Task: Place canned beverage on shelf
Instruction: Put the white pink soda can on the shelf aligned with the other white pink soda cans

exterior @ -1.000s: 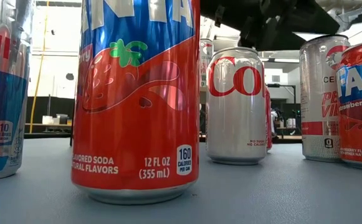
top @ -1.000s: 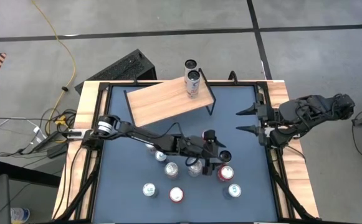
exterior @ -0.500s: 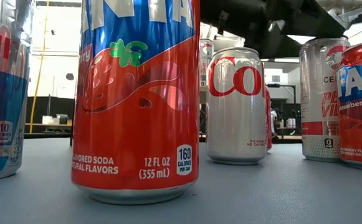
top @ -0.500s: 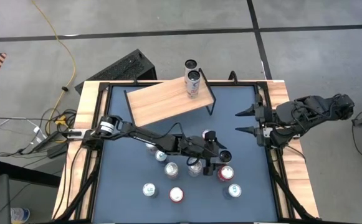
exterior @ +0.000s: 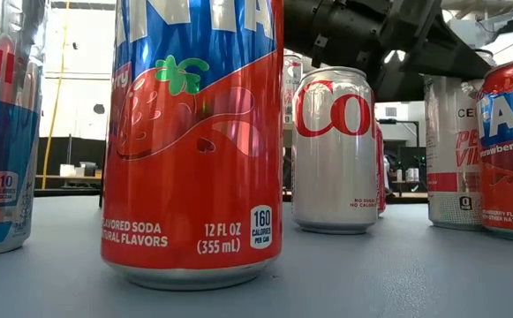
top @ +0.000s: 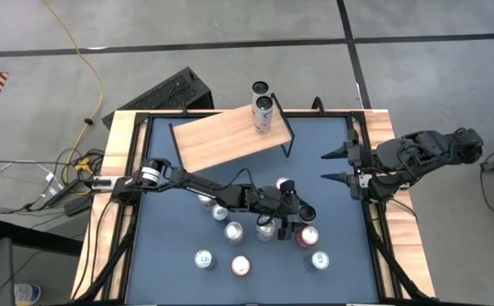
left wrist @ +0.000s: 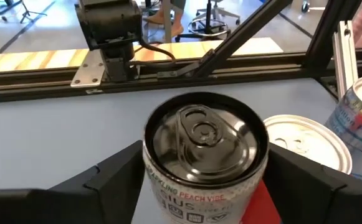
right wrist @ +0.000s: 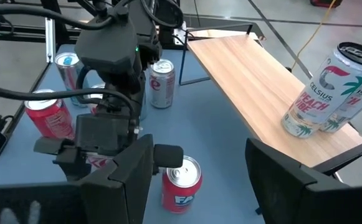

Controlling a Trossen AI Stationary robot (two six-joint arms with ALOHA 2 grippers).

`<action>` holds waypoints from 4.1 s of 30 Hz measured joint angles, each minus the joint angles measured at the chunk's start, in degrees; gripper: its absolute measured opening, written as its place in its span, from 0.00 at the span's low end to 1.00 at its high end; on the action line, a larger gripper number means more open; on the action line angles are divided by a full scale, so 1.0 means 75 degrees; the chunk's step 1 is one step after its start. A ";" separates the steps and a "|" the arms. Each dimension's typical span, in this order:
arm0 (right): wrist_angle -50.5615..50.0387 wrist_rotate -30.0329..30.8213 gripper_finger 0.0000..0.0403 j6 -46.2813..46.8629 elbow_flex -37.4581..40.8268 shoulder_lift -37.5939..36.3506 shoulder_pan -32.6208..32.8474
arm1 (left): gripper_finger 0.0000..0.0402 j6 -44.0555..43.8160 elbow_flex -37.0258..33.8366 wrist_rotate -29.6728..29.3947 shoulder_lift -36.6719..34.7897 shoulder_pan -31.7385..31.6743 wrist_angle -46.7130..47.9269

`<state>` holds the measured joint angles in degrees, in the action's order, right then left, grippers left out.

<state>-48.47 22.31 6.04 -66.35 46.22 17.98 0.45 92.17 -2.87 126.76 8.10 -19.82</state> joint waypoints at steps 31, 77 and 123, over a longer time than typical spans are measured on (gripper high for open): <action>-0.0219 0.0149 0.60 0.0142 0.0006 -0.0192 -0.0015 | 0.59 -0.0545 -0.0005 -0.0107 -0.1348 0.0007 0.0709; -0.0615 0.0816 0.60 0.0216 0.0006 -0.0417 -0.0015 | 0.59 0.0194 -0.0384 -0.2189 -0.3503 -0.2538 0.3091; -0.0732 0.0804 0.60 0.0380 0.0006 -0.0414 -0.0012 | 0.64 -0.0226 -0.0853 -0.1698 -0.3649 -0.2853 0.2705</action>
<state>-53.96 28.34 8.90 -66.31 43.11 17.89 -1.25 85.78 -15.61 99.39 -13.30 0.47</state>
